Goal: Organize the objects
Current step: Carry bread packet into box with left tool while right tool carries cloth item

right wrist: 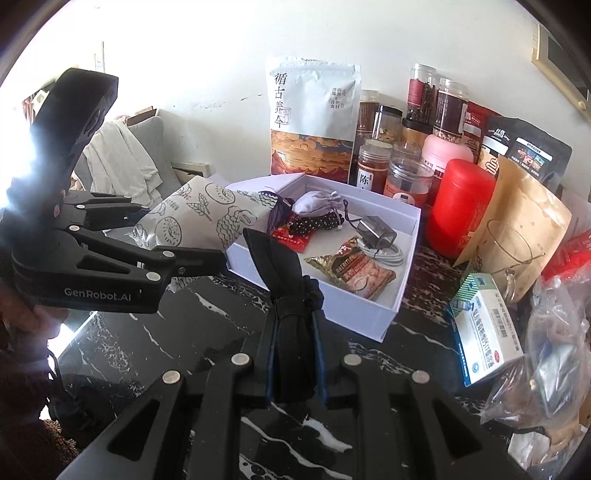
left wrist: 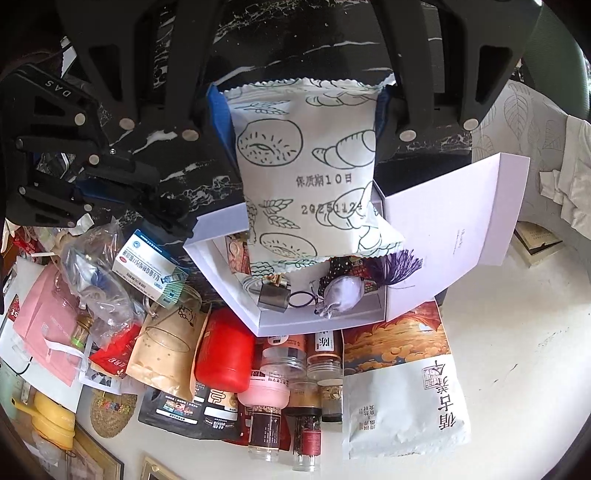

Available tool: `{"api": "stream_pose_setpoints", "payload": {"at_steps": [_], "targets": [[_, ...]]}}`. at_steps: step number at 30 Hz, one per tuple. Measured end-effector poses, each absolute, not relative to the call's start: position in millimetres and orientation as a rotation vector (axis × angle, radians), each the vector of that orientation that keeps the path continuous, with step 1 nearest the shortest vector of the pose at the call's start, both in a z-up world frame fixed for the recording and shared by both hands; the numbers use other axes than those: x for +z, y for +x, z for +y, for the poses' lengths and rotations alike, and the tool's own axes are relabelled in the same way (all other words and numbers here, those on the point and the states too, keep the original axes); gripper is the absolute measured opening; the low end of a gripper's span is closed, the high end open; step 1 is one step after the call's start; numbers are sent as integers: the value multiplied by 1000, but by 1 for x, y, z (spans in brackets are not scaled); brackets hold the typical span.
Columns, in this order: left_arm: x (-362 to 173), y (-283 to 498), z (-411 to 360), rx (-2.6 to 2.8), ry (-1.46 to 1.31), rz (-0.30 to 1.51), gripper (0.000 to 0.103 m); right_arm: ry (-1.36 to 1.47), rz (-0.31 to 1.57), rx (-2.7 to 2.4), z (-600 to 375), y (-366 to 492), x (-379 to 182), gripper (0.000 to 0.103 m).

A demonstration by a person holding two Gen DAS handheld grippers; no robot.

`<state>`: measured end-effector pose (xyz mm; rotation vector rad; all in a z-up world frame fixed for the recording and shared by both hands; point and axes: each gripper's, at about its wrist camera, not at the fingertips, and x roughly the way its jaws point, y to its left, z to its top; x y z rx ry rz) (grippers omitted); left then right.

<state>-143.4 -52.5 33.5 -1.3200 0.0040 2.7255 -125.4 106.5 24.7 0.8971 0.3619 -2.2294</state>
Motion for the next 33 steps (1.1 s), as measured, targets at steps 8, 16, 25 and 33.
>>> {"api": "stream_pose_setpoints", "payload": {"at_steps": [8, 16, 25, 33], "targets": [[36, -190, -57, 2706, -1316, 12, 58, 885, 364, -2241, 99, -164, 30, 16], [37, -235, -62, 2701, -1309, 30, 58, 878, 368, -2256, 89, -201, 35, 16], [34, -276, -67, 2691, -1320, 32, 58, 869, 345, -2275, 81, -236, 39, 16], [27, -307, -73, 2729, -1326, 27, 58, 873, 301, -2289, 71, -268, 35, 16]]}}
